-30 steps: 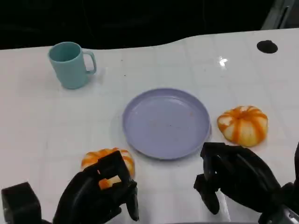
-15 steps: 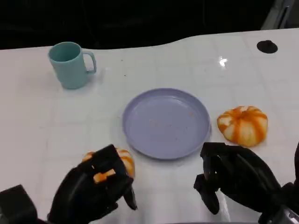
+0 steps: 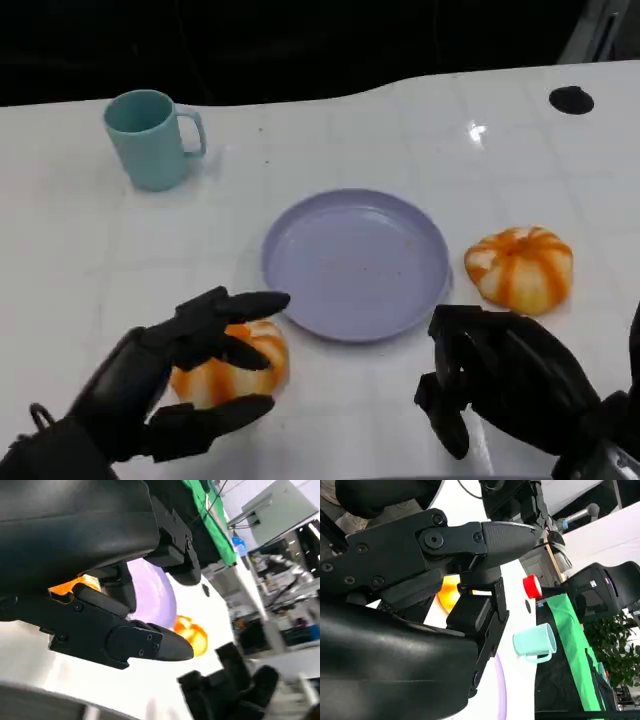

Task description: Grasp the bread from the table and place it into the plate.

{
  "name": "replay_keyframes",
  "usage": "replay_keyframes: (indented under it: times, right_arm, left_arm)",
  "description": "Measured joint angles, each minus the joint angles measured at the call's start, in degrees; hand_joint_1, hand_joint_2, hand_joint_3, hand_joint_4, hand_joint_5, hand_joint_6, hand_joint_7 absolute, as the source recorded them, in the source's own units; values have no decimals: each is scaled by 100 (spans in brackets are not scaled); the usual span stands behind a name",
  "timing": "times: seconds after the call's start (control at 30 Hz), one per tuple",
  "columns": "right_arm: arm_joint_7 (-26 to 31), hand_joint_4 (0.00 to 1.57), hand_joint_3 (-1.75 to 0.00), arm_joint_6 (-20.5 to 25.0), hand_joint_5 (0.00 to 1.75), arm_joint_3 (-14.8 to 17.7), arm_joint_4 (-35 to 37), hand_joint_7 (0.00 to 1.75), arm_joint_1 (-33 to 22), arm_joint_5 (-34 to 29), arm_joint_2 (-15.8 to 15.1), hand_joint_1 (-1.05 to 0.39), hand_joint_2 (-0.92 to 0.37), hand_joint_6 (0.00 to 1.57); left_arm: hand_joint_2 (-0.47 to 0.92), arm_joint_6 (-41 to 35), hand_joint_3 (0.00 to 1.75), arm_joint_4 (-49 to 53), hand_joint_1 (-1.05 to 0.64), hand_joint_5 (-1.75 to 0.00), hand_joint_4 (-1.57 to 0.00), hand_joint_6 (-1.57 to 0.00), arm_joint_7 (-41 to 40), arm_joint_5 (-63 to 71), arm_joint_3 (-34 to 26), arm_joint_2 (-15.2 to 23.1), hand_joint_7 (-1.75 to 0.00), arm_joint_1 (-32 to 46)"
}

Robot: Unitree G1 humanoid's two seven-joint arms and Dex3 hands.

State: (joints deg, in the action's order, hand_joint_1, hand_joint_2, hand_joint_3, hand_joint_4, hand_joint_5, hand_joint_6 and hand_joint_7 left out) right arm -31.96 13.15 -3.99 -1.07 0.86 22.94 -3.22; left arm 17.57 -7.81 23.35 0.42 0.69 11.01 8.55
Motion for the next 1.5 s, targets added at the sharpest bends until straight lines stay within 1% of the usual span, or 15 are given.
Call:
replay_keyframes:
  times: [0.07,0.13,0.2,0.27,0.37,0.57,0.77,0.93,1.07,1.3,1.37,1.4,1.43,1.47,1.5]
  right_arm:
    - [7,129,-35,0,159,-25,0,152,0,-11,1,-92,-92,110]
    - [25,129,-36,0,159,-55,-4,152,0,-53,1,-93,-92,111]
    - [49,129,-35,0,159,-67,-4,151,0,-76,1,-92,-92,111]
    - [64,130,-34,4,159,-69,-5,150,0,-75,1,-92,-92,111]
    - [72,130,-34,23,159,-68,-5,150,2,-74,1,-92,-92,112]
    - [61,129,-37,6,160,-63,0,152,4,-79,-11,-91,-92,111]
    - [70,128,-37,-5,161,-72,-15,153,-12,-90,-13,-91,-92,110]
    - [67,128,-34,1,161,-72,-40,152,-35,-70,-12,-93,-92,110]
    - [66,129,-33,43,161,-72,-70,153,-55,-38,-11,-93,-92,111]
    - [73,129,-34,106,160,-74,-204,152,-109,-14,-18,-93,-92,111]
    - [94,129,-34,119,160,-74,-240,152,-115,-14,-18,-93,-92,111]
    - [104,129,-34,124,160,-73,-252,152,-121,-13,-20,-93,-92,111]
    - [109,129,-34,130,161,-72,-254,152,-125,-13,-21,-93,-92,111]
    - [110,129,-34,135,161,-73,-255,152,-128,-11,-22,-93,-92,111]
    - [110,129,-34,136,161,-73,-255,152,-129,-8,-22,-93,-92,111]
  left_arm:
    - [92,-16,16,-109,-72,-72,-14,-29,-80,335,-2,162,-8,1]
    - [92,-23,17,-295,-75,-61,-17,-30,-243,982,-3,399,-4,-1]
    - [92,-11,12,-460,-74,-53,-19,-31,-481,1764,-9,661,-3,-7]
    - [92,-24,9,-606,-74,-50,-20,-30,-689,2463,8,846,-2,-34]
    - [92,-193,10,-770,-74,-48,-20,-29,-797,3205,149,985,0,-143]
    - [92,-577,5,-774,-76,-35,-27,-28,-875,4257,508,1123,0,-490]
    - [92,-1027,5,-328,-79,-32,-30,-29,-913,5269,1005,1217,-1,-1052]
    - [92,-1325,3,315,-79,-26,-32,-28,-814,5494,1437,1220,0,-1503]
    - [92,-1600,4,827,-78,-24,-33,-27,-472,5555,1790,1220,0,-1844]
    - [92,-1725,4,1438,-79,-21,-32,-28,-323,5454,2185,1201,0,-2110]
    - [92,-1729,4,1604,-73,-20,-33,-29,-384,5415,2228,1183,-1,-2183]
    - [91,-1728,3,1703,-66,-20,-35,-31,-461,5370,2241,1158,-2,-2210]
    - [91,-1711,3,1818,-52,-23,-43,-38,-589,5285,2242,1130,-4,-2236]
    - [92,-1662,3,1972,-46,-24,-46,-41,-810,5184,2222,1091,-5,-2247]
    - [92,-1587,10,2143,-34,-36,-57,-53,-1064,5072,2197,1053,-7,-2248]
